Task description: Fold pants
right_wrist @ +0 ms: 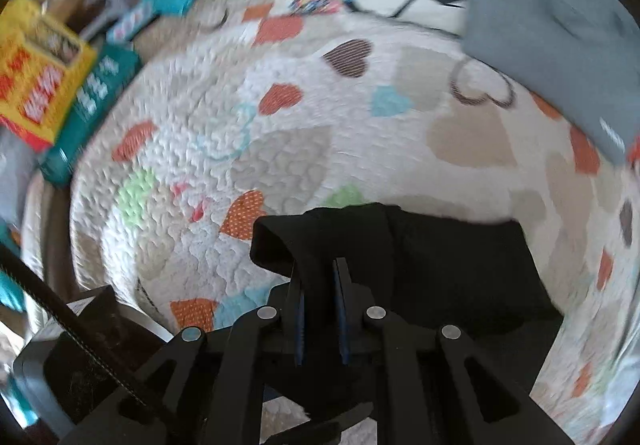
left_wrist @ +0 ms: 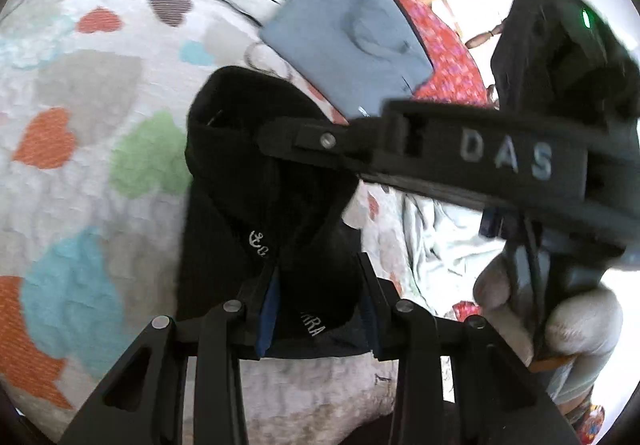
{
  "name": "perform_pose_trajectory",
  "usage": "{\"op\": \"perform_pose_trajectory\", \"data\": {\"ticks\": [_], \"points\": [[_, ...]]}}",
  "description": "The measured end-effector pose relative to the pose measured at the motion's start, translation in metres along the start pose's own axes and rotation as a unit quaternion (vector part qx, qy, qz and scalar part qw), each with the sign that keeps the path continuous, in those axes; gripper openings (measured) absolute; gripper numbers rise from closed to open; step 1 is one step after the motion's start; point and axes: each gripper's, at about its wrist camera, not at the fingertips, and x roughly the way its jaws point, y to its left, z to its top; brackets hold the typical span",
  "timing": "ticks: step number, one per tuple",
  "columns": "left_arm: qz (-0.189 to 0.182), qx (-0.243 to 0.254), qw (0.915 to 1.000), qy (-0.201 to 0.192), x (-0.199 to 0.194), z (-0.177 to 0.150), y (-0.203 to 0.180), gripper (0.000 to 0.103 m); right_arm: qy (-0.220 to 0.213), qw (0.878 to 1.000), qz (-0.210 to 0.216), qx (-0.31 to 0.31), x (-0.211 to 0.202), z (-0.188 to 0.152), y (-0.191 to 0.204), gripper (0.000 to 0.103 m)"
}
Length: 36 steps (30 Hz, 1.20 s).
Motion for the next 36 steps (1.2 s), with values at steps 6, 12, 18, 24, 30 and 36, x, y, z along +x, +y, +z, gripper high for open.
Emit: {"op": "perform_pose_trajectory", "data": {"ticks": [6,12,18,24,30,36], "points": [[0.0,0.048,0.9985,0.028,0.024,-0.004,-0.037,0.026,-0.063,0.992,0.045,0.1,-0.042,-0.041,-0.077,0.011],[0.014,0.089,0.9938,0.065,0.072,-0.011,-0.077,0.026,-0.096,0.975,0.083,0.183,-0.063,-0.083,-0.153,0.009],[0.035,0.121,0.9874,0.096,0.114,-0.027,-0.1,0.026,-0.113,0.958,0.095,0.244,-0.063,-0.12,-0.213,0.009],[0.05,0.14,0.9817,0.118,0.144,-0.041,-0.113,0.029,-0.094,0.942,0.101,0.306,-0.033,-0.146,-0.266,0.009],[0.003,0.131,0.9804,0.147,0.125,-0.043,-0.109,0.03,-0.063,0.929,0.066,0.359,-0.012,-0.16,-0.298,0.019],[0.041,0.106,0.9889,0.096,0.097,-0.01,-0.077,0.037,-0.132,0.918,0.065,0.368,-0.043,-0.166,-0.302,0.027]]}}
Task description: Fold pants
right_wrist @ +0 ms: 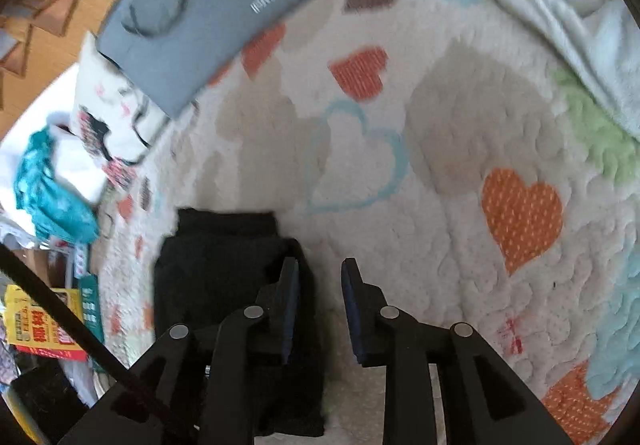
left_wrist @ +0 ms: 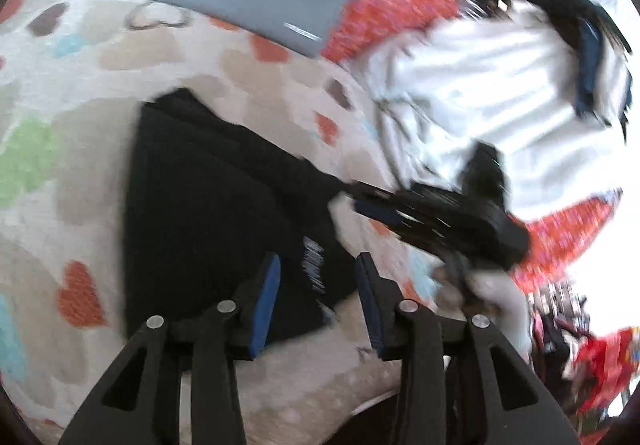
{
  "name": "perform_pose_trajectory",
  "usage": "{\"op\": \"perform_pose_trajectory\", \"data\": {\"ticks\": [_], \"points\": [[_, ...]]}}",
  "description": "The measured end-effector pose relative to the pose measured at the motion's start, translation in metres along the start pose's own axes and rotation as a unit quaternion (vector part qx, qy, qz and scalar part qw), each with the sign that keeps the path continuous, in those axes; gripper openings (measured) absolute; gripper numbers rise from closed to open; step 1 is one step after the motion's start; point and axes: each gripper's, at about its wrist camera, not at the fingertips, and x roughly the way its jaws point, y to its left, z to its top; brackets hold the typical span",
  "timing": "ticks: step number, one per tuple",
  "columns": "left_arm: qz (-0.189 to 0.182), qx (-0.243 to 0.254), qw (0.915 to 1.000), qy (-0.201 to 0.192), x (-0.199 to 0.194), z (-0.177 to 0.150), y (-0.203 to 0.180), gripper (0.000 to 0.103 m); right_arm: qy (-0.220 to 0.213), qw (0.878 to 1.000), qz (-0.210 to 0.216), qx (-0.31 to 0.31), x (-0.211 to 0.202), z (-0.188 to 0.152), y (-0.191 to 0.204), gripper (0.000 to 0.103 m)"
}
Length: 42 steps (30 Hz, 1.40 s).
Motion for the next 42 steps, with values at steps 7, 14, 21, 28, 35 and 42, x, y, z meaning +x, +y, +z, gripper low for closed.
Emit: {"op": "perform_pose_trajectory", "data": {"ticks": [7,14,21,28,35,42], "points": [[0.093,-0.018,0.9954,0.015,0.013,0.0,0.036,0.035,-0.003,0.994,0.104,-0.038,0.009,-0.012,0.044,0.03],[0.067,-0.016,0.9976,0.013,0.008,-0.002,0.048,0.035,-0.026,0.996,0.061,-0.067,0.017,-0.02,0.078,0.052],[0.05,-0.002,0.9988,0.004,0.007,-0.008,0.054,0.035,-0.012,0.994,-0.04,-0.102,0.031,-0.036,0.076,0.053],[0.023,-0.008,0.9997,-0.002,-0.012,-0.003,0.045,0.035,-0.013,0.996,0.006,-0.087,0.027,-0.034,0.066,0.012],[0.041,-0.008,0.9984,-0.039,-0.014,0.042,0.03,0.038,-0.006,0.999,-0.001,-0.038,0.027,-0.029,0.043,0.012],[0.164,-0.024,0.9859,0.016,0.056,0.077,0.071,0.025,-0.008,0.999,-0.018,-0.039,0.032,-0.029,0.042,0.012]]}}
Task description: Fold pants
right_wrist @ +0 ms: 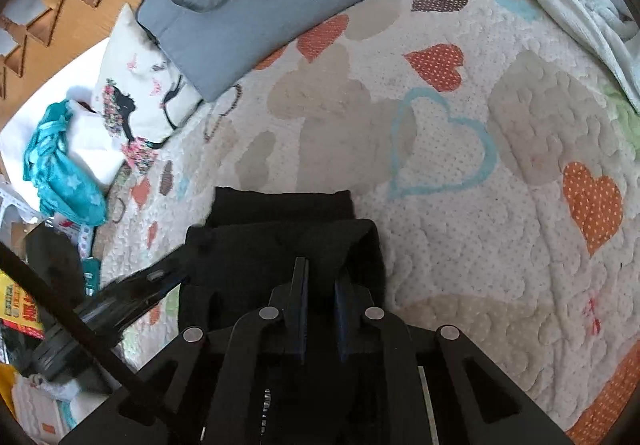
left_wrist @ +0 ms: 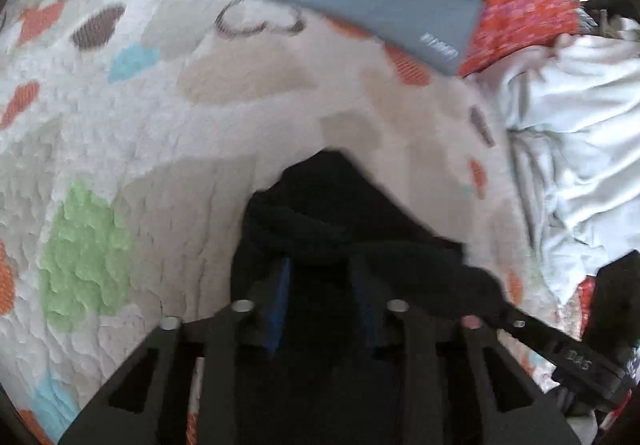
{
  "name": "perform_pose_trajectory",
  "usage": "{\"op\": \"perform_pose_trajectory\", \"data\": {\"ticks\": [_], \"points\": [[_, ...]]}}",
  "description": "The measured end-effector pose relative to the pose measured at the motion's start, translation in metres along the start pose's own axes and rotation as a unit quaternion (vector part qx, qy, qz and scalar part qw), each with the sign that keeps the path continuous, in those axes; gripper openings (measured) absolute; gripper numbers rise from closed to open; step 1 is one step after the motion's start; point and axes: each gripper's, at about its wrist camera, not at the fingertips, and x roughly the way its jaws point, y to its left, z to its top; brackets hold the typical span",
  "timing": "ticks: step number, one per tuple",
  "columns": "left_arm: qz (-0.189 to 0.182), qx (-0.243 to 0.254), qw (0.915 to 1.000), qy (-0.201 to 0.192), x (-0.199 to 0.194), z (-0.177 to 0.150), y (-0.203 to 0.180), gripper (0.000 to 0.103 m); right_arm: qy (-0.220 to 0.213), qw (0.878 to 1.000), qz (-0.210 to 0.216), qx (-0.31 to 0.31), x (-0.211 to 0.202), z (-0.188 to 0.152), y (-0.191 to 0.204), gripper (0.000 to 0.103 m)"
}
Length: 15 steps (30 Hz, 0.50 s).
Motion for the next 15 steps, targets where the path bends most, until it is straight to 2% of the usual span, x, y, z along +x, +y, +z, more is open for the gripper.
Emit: {"op": "perform_pose_trajectory", "data": {"ticks": [4,5,6,7,8,11,13,15], "points": [[-0.001,0.019,0.9997,-0.015,-0.002,-0.004,-0.001,0.025,-0.002,1.0,-0.026,-0.001,0.006,0.004,-0.007,0.012],[-0.002,0.021,0.9996,-0.017,-0.002,-0.005,0.001,0.025,-0.013,0.999,-0.047,-0.004,0.004,0.007,-0.007,0.013],[-0.006,0.02,0.9996,-0.019,-0.002,-0.006,0.002,0.025,-0.035,0.995,-0.093,-0.01,-0.001,0.01,-0.007,0.013],[-0.01,0.018,0.9996,-0.02,-0.002,-0.006,0.003,0.025,-0.05,0.991,-0.122,-0.011,-0.005,0.012,-0.009,0.02],[-0.014,0.018,0.9995,-0.021,-0.003,-0.007,0.004,0.025,-0.061,0.991,-0.119,0.002,-0.011,0.014,-0.015,0.021],[-0.018,0.024,0.9992,-0.028,-0.005,-0.01,0.004,0.025,-0.068,0.996,0.01,0.064,-0.031,0.016,-0.032,0.021],[-0.014,0.034,0.9988,-0.033,-0.005,-0.012,0.002,0.025,-0.057,0.993,0.079,0.064,-0.035,0.012,-0.03,0.021],[-0.009,0.043,0.9983,-0.039,-0.006,-0.014,-0.001,0.025,-0.028,0.985,0.161,0.056,-0.031,0.006,-0.022,0.022]]}}
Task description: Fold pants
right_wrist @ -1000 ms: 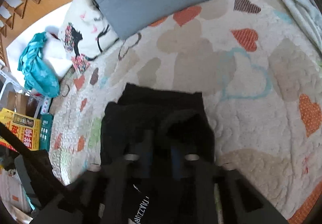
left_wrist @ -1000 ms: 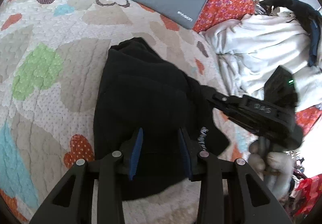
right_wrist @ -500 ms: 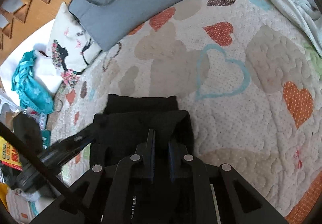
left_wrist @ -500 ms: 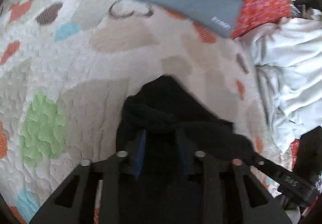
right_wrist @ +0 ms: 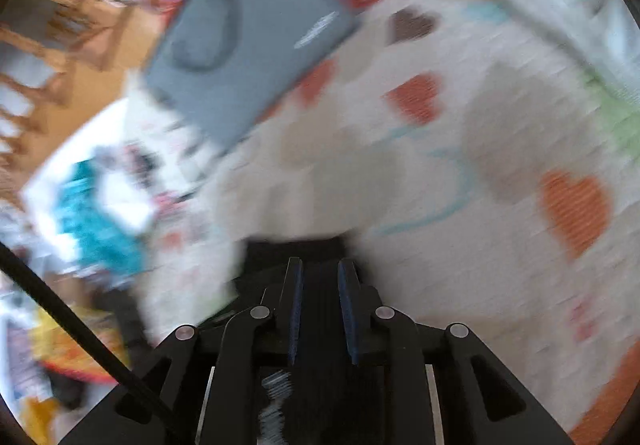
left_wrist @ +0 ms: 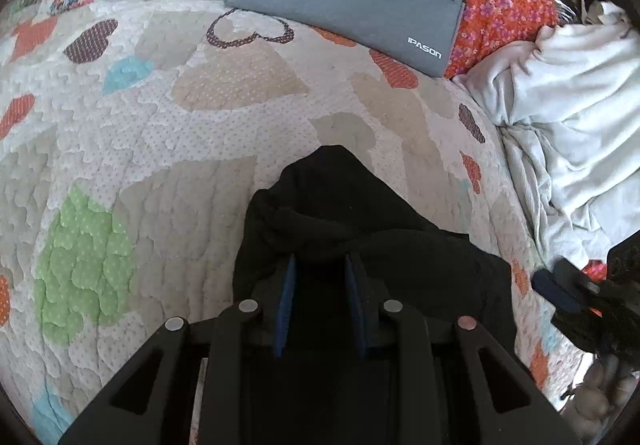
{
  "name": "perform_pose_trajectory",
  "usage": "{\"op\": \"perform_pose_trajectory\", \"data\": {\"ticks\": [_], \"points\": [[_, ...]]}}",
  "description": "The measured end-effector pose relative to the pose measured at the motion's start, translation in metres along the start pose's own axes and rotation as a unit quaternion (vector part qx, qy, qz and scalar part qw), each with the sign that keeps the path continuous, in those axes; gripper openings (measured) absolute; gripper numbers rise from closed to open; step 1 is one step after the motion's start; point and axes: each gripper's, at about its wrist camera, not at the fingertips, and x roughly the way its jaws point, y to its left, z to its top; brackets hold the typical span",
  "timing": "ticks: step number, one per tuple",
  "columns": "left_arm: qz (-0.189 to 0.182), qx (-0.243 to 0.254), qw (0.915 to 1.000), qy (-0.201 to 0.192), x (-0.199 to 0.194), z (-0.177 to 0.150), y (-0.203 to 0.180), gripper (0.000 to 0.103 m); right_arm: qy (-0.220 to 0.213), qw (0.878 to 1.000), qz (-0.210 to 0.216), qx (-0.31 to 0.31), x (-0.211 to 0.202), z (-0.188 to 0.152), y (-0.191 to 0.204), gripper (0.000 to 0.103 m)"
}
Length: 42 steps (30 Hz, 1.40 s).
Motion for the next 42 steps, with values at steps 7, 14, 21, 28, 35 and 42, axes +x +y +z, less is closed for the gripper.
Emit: {"op": "perform_pose_trajectory", "data": {"ticks": [7,14,21,28,35,42], "points": [[0.0,0.023,0.9997,-0.004,-0.001,-0.001,-0.003,0.025,0.094,0.992,-0.078,-0.025,0.028,-0.026,-0.015,0.022],[-0.041,-0.054,0.9977,-0.002,-0.023,0.008,0.03,0.028,0.011,0.988,-0.149,0.041,-0.016,-0.005,-0.046,0.049],[-0.103,-0.094,0.9902,0.002,-0.034,-0.005,0.068,0.043,0.016,0.996,-0.071,0.05,0.007,-0.004,-0.031,0.064],[-0.166,-0.078,0.9826,0.028,-0.021,-0.008,0.059,0.064,0.036,0.995,-0.076,0.048,0.017,-0.013,-0.037,0.069],[-0.228,-0.068,0.9699,0.053,-0.003,-0.01,0.047,0.08,0.043,0.998,-0.013,0.051,0.037,-0.01,-0.045,0.082],[-0.218,-0.06,0.9718,0.065,0.004,-0.008,0.031,0.072,0.07,0.997,0.032,0.0,0.064,-0.014,-0.024,0.081]]}}
